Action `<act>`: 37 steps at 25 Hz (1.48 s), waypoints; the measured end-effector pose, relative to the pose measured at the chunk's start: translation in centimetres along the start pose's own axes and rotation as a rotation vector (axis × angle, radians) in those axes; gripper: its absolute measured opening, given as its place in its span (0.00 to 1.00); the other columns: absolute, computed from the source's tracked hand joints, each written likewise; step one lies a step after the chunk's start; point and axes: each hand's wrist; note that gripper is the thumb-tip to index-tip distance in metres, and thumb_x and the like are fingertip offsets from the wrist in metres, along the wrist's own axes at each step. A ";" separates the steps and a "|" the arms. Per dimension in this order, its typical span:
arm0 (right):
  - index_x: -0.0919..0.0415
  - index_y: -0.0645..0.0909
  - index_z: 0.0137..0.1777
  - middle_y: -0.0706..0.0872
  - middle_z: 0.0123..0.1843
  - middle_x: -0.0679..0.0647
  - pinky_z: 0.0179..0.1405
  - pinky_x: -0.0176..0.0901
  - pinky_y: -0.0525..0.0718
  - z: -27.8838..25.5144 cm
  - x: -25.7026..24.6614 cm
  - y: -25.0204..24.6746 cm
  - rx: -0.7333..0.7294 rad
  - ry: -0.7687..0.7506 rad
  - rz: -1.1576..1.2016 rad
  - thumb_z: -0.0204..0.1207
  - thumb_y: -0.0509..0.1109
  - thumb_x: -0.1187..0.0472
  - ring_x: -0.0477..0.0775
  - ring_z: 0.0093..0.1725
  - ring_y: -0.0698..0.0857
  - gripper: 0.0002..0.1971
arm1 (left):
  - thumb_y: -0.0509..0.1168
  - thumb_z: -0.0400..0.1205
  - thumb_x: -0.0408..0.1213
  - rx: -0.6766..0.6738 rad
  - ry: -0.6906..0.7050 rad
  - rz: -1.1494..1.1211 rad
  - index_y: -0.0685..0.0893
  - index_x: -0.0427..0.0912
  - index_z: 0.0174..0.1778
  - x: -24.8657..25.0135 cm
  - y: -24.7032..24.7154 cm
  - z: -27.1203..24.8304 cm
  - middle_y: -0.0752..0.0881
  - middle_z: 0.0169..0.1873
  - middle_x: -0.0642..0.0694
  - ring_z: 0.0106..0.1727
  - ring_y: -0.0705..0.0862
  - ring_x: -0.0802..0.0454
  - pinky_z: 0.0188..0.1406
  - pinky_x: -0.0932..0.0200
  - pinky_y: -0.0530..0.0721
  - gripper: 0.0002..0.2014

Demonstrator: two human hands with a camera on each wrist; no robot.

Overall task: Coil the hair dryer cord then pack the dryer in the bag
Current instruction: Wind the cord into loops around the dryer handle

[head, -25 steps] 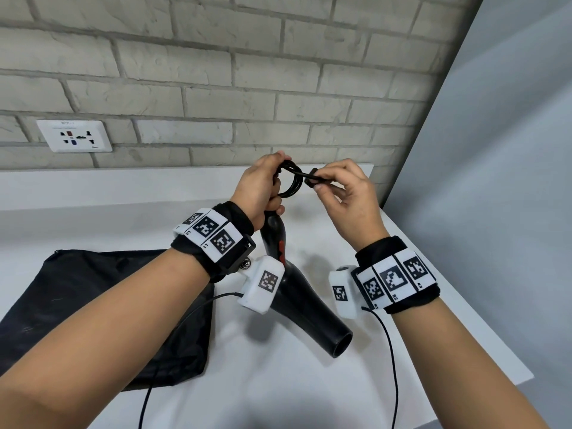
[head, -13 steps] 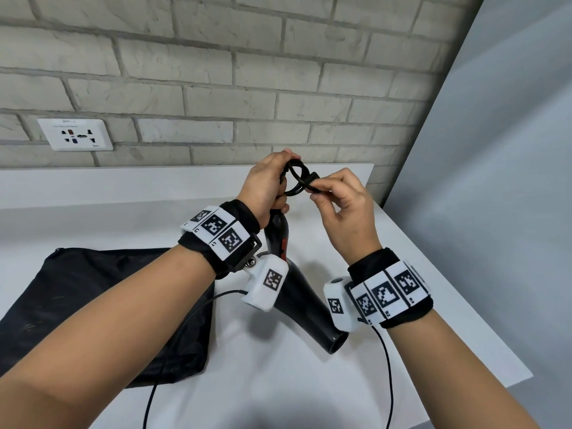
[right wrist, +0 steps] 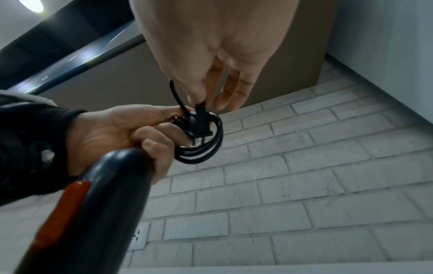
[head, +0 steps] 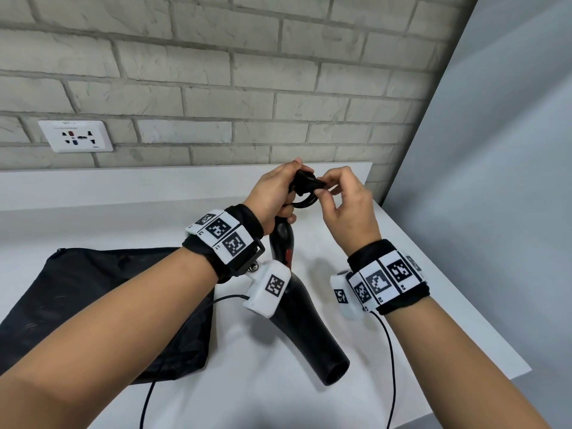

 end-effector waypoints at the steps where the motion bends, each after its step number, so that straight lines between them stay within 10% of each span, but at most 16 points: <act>1: 0.70 0.77 0.44 0.82 0.39 0.56 0.44 0.36 0.75 -0.1 0.0 -0.1 -0.007 -0.058 -0.064 0.71 0.67 0.72 0.48 0.40 0.75 0.03 | 0.53 0.84 0.52 0.000 -0.003 0.009 0.82 0.49 0.42 -0.1 0.0 0.0 0.60 0.13 0.56 0.13 0.55 0.57 0.19 0.66 0.64 0.16; 5: 0.62 0.69 0.43 0.81 0.34 0.63 0.40 0.45 0.69 -0.4 0.6 0.6 -0.086 -0.324 -0.427 0.67 0.63 0.72 0.53 0.39 0.67 0.08 | 0.55 0.84 0.50 -0.008 0.023 0.056 0.82 0.49 0.42 -0.2 0.7 -0.2 0.61 0.13 0.56 0.14 0.57 0.58 0.20 0.66 0.61 0.14; 13: 0.70 0.71 0.57 0.74 0.53 0.57 0.48 0.31 0.74 -0.6 0.1 0.9 0.043 0.065 0.022 0.65 0.67 0.65 0.50 0.51 0.75 0.20 | 0.54 0.83 0.52 -0.149 -0.046 0.045 0.83 0.48 0.44 0.8 0.7 -1.0 0.58 0.13 0.55 0.13 0.53 0.58 0.18 0.65 0.63 0.16; 17: 0.54 0.68 0.63 0.80 0.48 0.45 0.47 0.29 0.79 0.4 -0.3 0.5 -0.278 0.241 0.390 0.66 0.60 0.67 0.34 0.44 0.81 0.23 | 0.56 0.83 0.53 -0.197 -0.099 -0.022 0.76 0.48 0.37 0.7 0.6 -1.4 0.58 0.12 0.56 0.12 0.53 0.58 0.17 0.65 0.62 0.15; 29: 0.63 0.63 0.67 0.80 0.47 0.51 0.45 0.33 0.78 -1.9 1.3 0.1 -0.396 0.116 0.264 0.68 0.62 0.51 0.42 0.42 0.78 0.29 | 0.61 0.77 0.58 -0.211 -0.234 0.030 0.77 0.46 0.10 0.5 -0.2 -1.4 0.58 0.10 0.55 0.10 0.55 0.59 0.18 0.65 0.63 0.30; 37: 0.53 0.74 0.50 0.82 0.41 0.43 0.37 0.29 0.74 -0.8 0.6 -0.8 -0.572 0.415 0.688 0.59 0.55 0.72 0.34 0.38 0.79 0.21 | 0.52 0.78 0.63 -0.311 -0.247 -0.124 0.83 0.49 0.33 1.0 -1.7 -1.1 0.59 0.08 0.55 0.07 0.54 0.60 0.16 0.68 0.63 0.24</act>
Point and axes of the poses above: each hand's wrist, its own z-axis towards the middle knuckle, its own y-axis out of the palm, x = y × z
